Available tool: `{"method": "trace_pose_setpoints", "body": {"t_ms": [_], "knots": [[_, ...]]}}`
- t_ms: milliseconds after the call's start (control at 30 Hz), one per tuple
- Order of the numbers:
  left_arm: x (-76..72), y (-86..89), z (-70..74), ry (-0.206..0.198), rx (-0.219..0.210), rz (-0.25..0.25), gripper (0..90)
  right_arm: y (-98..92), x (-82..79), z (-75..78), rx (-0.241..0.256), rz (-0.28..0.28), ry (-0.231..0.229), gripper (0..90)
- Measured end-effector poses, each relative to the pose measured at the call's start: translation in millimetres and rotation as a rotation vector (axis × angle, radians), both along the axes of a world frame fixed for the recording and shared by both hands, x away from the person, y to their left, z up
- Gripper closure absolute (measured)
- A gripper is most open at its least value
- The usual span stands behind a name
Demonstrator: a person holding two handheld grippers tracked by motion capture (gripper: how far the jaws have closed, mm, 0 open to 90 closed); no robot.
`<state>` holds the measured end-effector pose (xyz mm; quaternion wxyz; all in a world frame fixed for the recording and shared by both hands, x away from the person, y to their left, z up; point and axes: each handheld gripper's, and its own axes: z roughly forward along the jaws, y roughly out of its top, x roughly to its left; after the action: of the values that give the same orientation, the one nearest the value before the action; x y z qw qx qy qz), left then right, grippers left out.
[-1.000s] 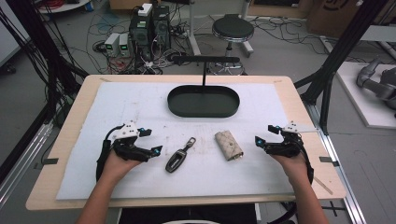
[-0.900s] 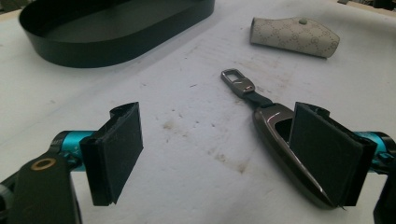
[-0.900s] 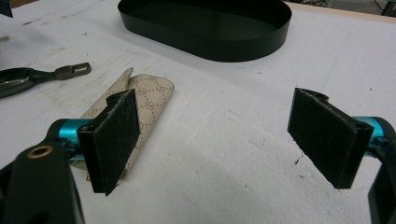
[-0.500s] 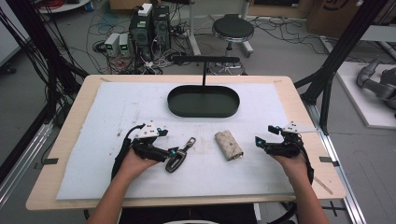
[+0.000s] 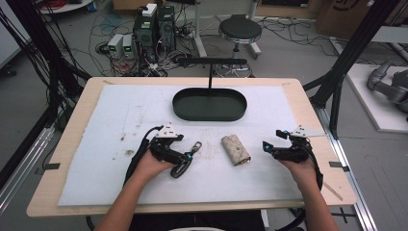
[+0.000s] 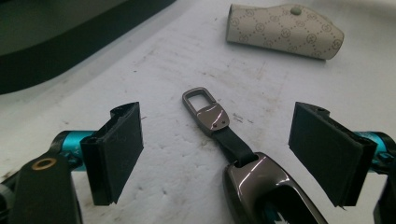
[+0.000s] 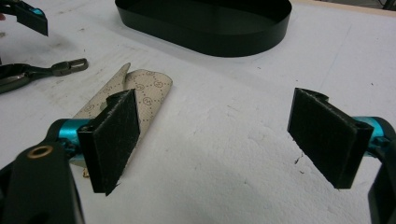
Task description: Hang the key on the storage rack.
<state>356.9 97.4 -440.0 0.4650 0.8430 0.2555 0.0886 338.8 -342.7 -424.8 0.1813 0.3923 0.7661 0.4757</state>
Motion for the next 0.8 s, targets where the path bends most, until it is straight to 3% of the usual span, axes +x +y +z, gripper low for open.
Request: {"method": "trace_pose_setpoints", "body": {"t_ms": [233, 400, 567, 800], "knots": [[3.0, -14.3, -5.7, 0.014, 0.057, -0.006, 22.4, -0.5, 0.1, -0.1, -0.001, 0.002, 0.001, 17.4], [3.5, -16.5, -9.6, 0.028, 0.110, 0.005, 31.9, -0.8, 0.5, -0.8, -0.004, 0.006, 0.000, 17.4], [1.4, -18.1, -9.1, 0.036, 0.112, 0.005, 42.3, -0.8, 0.6, -1.1, -0.007, 0.005, -0.001, 17.4], [-2.0, -20.0, -9.0, 0.031, 0.121, -0.004, 49.0, -0.9, 0.2, -1.5, -0.007, 0.002, 0.002, 17.4]]}}
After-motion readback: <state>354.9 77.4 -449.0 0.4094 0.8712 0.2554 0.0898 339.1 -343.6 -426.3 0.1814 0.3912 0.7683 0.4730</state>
